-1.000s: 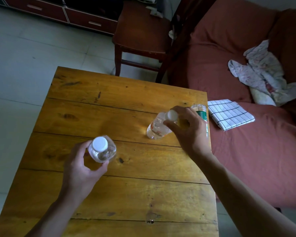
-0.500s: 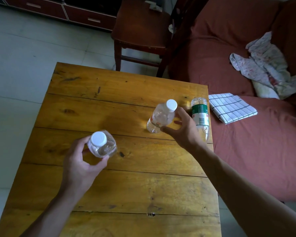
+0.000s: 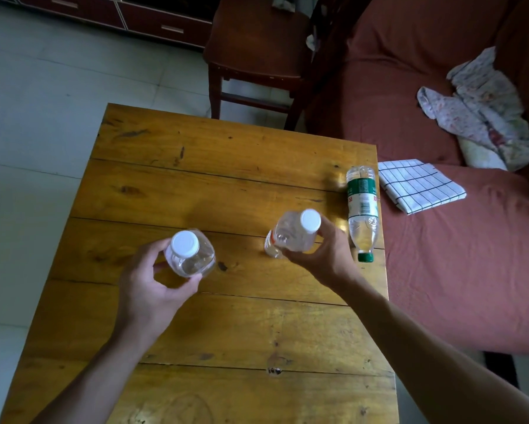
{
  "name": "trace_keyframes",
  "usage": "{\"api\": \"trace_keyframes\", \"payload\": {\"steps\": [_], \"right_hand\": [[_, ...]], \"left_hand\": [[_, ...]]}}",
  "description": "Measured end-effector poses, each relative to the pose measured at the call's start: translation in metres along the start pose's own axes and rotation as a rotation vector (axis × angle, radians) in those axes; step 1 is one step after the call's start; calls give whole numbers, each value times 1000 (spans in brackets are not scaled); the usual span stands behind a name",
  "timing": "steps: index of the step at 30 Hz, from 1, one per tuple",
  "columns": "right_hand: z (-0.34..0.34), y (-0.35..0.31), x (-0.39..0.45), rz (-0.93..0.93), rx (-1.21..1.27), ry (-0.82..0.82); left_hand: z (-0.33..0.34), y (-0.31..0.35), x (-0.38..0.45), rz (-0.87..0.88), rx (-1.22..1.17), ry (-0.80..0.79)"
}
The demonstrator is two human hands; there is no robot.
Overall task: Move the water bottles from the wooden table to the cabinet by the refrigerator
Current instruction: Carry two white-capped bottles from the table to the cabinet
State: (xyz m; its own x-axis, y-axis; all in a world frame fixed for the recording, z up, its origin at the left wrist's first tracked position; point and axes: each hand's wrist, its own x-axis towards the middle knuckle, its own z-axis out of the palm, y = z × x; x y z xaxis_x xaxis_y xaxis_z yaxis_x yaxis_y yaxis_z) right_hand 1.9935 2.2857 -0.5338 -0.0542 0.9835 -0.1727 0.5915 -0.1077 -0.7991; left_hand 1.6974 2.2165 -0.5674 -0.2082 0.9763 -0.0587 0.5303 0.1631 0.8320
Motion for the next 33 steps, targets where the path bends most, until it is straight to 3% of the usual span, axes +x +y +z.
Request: {"api": "trace_keyframes", "payload": {"steps": [10, 16, 33], "right_hand": [[13, 11, -69, 3, -25, -25], [25, 9, -73, 50, 12, 58], [9, -4, -81, 64, 23, 145]], "left_hand": [[7, 11, -32, 44, -1, -65], [18, 22, -33, 40, 77, 3], [1, 58, -39, 2, 91, -1]]}}
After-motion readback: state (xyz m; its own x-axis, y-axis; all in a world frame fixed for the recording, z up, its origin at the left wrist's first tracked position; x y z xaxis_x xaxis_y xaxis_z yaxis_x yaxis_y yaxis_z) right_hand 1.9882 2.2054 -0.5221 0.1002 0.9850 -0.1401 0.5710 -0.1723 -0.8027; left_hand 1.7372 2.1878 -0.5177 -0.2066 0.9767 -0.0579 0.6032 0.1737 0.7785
